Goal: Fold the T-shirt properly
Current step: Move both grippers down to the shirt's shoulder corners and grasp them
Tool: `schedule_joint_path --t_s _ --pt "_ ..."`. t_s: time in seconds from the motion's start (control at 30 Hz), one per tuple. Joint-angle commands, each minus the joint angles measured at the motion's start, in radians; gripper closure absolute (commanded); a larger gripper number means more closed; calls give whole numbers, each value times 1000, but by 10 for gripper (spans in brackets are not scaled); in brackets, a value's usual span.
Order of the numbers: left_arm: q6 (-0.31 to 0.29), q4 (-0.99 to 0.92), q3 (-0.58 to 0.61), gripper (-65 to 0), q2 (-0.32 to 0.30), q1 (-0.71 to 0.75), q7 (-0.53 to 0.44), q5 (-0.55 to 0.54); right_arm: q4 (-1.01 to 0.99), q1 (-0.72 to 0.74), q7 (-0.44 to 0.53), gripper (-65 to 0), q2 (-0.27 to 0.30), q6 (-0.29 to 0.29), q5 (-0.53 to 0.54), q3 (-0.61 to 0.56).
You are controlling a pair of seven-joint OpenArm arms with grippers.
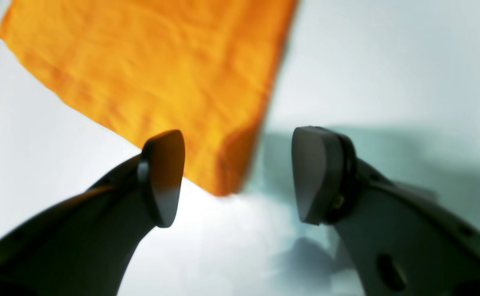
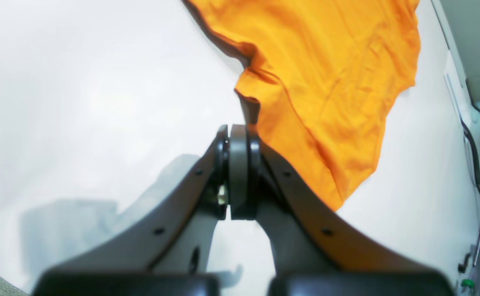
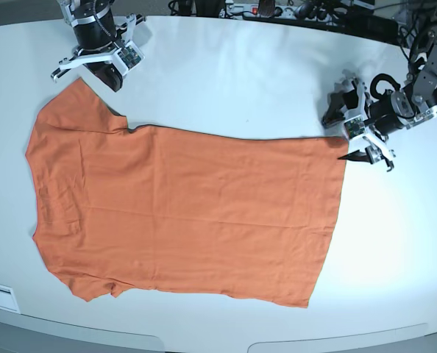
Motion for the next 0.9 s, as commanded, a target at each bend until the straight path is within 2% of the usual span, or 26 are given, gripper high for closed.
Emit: schedule_joint_path --t_s 0.0,0.1,0.2,0.37,0.43,0.53,0.57,0.63,0.73,0.8,0.87 --pt "-17 -27 54 -422 -16 -21 86 93 16 -6 15 0 4 -8 -5 2" --pt "10 -56 175 -422 -16 -103 86 145 16 -6 13 0 4 -8 -5 2" --pt "10 -59 265 -422 -15 -162 86 172 16 -6 11 0 4 -8 -5 2" --pt "11 -61 323 -407 -13 -215 87 218 -13 -6 12 0 4 -5 -5 30" --pt "14 -61 323 -318 -13 -217 88 218 -33 -6 16 0 4 6 -5 64" --pt "14 -60 323 -15 -13 -214 90 196 -88 -3 43 0 4 5 -1 123" --pt "14 -60 323 0 -13 -214 90 182 -108 0 58 0 5 3 15 142" --pt "14 -60 323 0 -13 -214 90 169 -140 10 63 -128 5 16 64 178" --pt "57 -60 323 0 -13 -214 91 170 -170 17 61 -304 5 45 116 206" --pt "89 -60 323 0 -13 -214 107 169 -185 23 61 -348 5 46 124 207" --pt "108 -60 323 0 -13 -214 109 169 -211 38 61 -347 5 66 136 207"
